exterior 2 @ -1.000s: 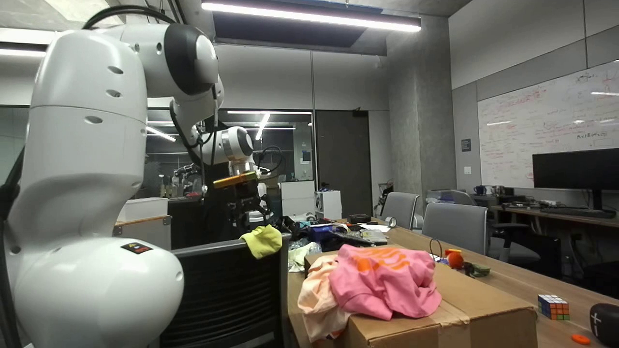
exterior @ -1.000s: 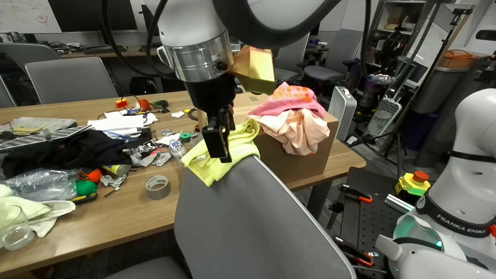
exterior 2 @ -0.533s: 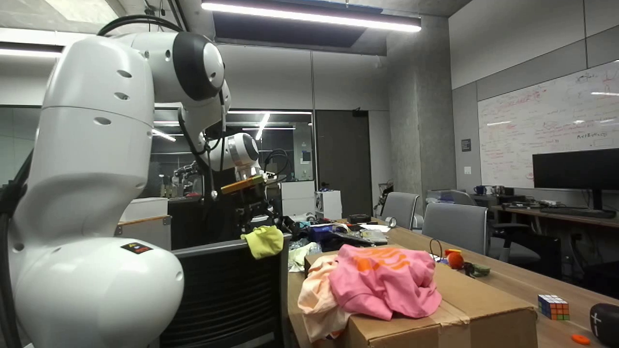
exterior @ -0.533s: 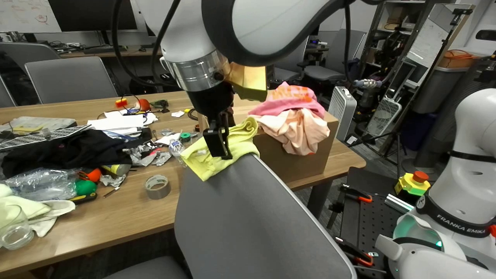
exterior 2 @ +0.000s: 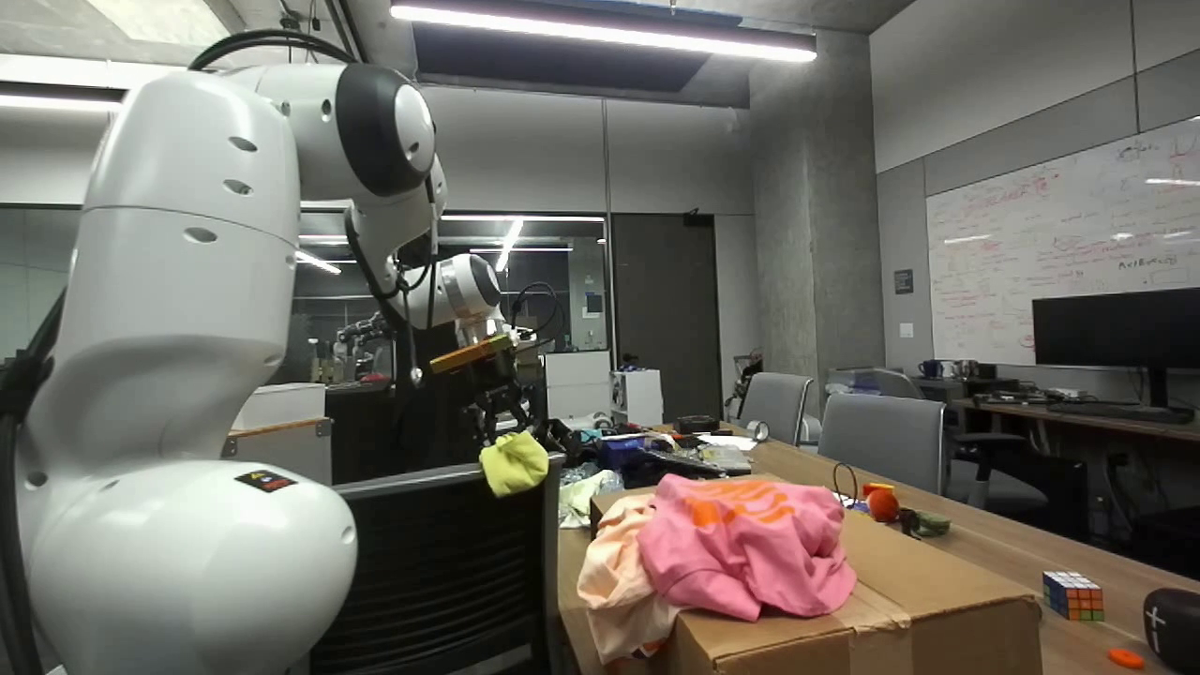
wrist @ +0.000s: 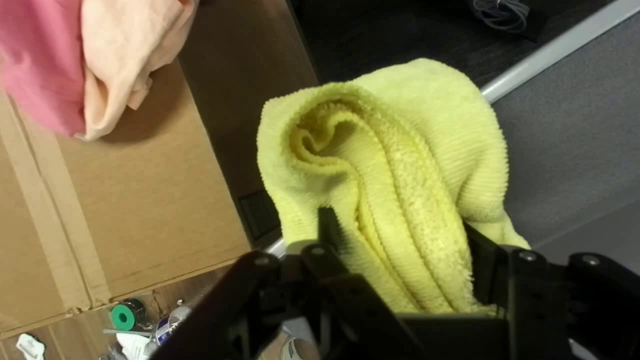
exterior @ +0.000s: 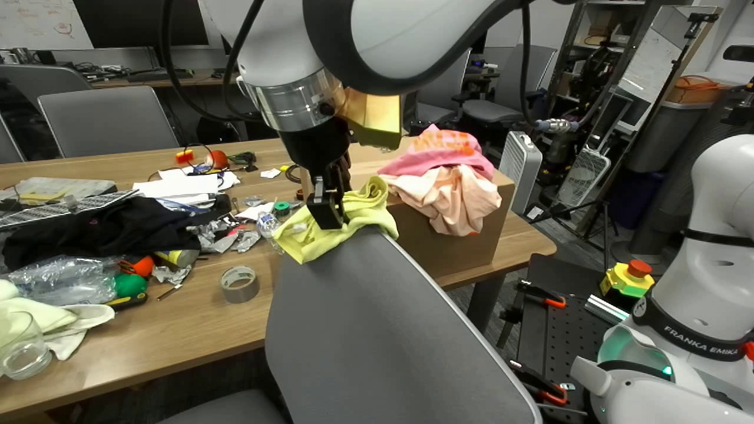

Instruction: Move the clothes on the chair headrest to the box

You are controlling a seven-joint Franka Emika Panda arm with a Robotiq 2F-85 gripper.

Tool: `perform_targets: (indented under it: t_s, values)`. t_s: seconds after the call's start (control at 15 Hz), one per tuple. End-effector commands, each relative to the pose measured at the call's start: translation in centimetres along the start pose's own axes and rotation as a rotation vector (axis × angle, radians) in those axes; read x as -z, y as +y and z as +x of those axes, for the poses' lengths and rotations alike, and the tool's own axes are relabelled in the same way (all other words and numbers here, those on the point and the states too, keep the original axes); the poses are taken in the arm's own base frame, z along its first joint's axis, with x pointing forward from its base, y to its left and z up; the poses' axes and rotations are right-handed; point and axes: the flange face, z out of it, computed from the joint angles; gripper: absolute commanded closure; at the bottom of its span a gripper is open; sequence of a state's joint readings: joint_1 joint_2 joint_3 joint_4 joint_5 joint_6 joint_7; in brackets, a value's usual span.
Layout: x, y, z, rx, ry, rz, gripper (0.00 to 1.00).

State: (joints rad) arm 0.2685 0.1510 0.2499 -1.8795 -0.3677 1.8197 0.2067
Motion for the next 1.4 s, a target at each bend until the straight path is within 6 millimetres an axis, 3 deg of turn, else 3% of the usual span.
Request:
perform_targets:
  t_s: [0.0, 0.2, 0.47, 0.6, 0.73, 1.0, 1.33]
  values:
    - [0.6, 0.5, 0.1, -0.016, 0.026, -0.051, 0.77]
    - [1.8, 0.4, -0.4, -0.019, 0.056, -0.093, 0.97]
    - [6.9, 0.5, -2.2, -0.039, 0.149, -0.223, 0.95]
    - [9.4, 1.2, -3.0, -0.07, 0.188, -0.266, 0.95]
    - [10.7, 2.6, -3.5, -0.108, 0.194, -0.292, 0.95]
    - [11.8, 6.3, -4.2, -0.185, 0.164, -0.291, 0.95]
    - [10.6, 13.9, -5.7, -0.355, 0.095, -0.242, 0.95]
